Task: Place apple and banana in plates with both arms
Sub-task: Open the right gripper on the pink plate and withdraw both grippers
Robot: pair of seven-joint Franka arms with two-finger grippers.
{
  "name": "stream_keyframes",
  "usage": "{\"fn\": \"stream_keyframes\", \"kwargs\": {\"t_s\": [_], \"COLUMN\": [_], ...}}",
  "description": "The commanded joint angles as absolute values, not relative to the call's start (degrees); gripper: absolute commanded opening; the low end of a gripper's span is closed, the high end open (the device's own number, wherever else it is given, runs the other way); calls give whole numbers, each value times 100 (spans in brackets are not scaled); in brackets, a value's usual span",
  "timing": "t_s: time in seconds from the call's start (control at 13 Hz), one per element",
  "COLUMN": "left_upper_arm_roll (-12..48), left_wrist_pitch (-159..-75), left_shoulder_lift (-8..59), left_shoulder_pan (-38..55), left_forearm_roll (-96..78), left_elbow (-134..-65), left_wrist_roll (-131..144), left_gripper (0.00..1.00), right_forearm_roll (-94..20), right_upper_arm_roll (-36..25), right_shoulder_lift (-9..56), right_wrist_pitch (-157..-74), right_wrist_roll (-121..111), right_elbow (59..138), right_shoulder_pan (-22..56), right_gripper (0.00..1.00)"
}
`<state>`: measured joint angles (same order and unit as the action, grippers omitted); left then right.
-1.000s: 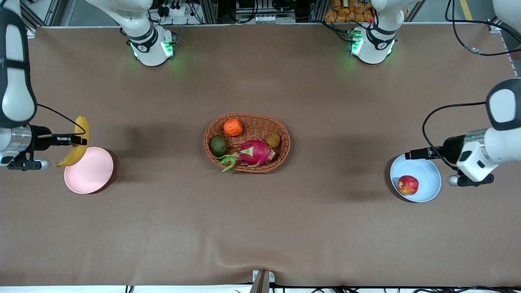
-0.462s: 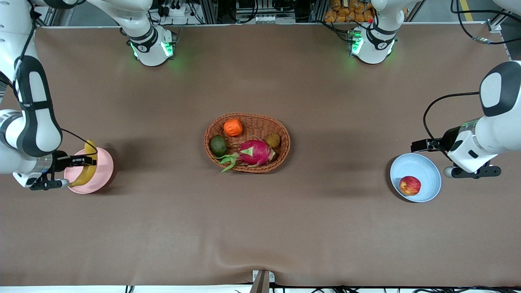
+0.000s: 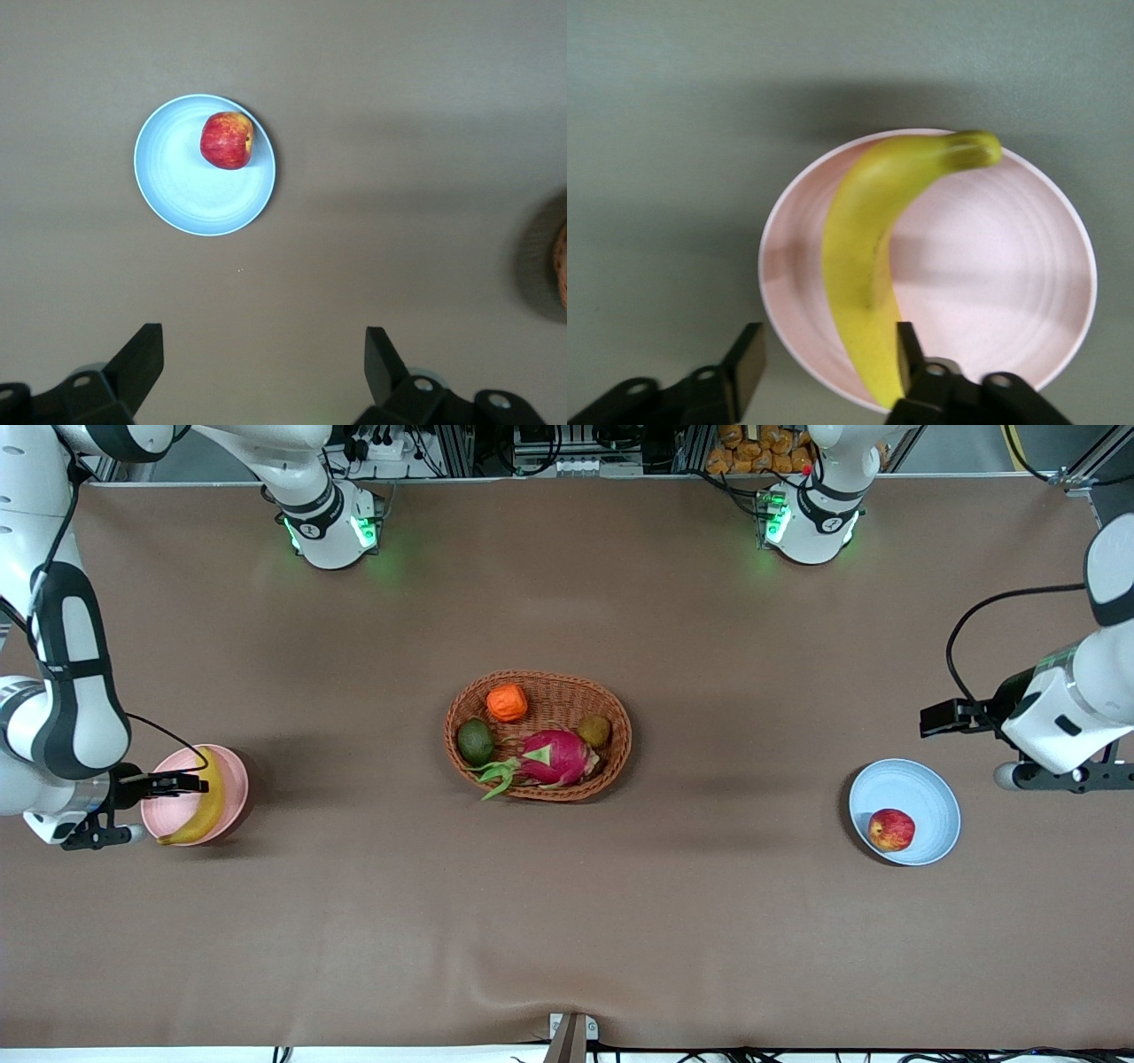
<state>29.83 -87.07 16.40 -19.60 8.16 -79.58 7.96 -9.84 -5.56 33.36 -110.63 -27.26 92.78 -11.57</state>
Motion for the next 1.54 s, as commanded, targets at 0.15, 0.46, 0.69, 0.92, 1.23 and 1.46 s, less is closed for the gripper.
{"fn": "stream_keyframes", "kwargs": {"t_s": [0.15, 0.46, 0.69, 0.92, 1.23, 1.46], "left_upper_arm_roll": [2928, 1086, 571, 98, 17, 140], "left_wrist_pitch": [-8543, -8429, -8306, -8279, -8262, -8104], "left_shoulder_lift": [766, -16, -377, -597, -475, -247], "left_shoulder_pan": [-1751, -259, 202, 579, 414, 203], "left_forearm_roll": [879, 310, 299, 308, 299, 299], "left_elbow": [-8059, -8691, -9008, -9246, -9176, -8782], "left_wrist_roll": [809, 756, 756, 747, 747, 756], "left_gripper": [100, 100, 100, 100, 100, 100], "right_forearm_roll": [-940, -879, -617, -545, -554, -536], "right_upper_arm_roll": [-492, -510, -492, -501, -545, -545], "right_shoulder_lift": [2261, 1189, 406, 378, 378, 151], "right_wrist_pitch": [-10854, -10977, -11670, -10885, -9373, -8168], "right_wrist_roll": [-2742, -1760, -1171, -923, -888, -311], "right_elbow": [9509, 10228, 11170, 10541, 9056, 8368], "right_shoulder_pan": [-827, 33, 569, 580, 167, 97], "right_gripper": [100, 100, 100, 100, 100, 100]}}
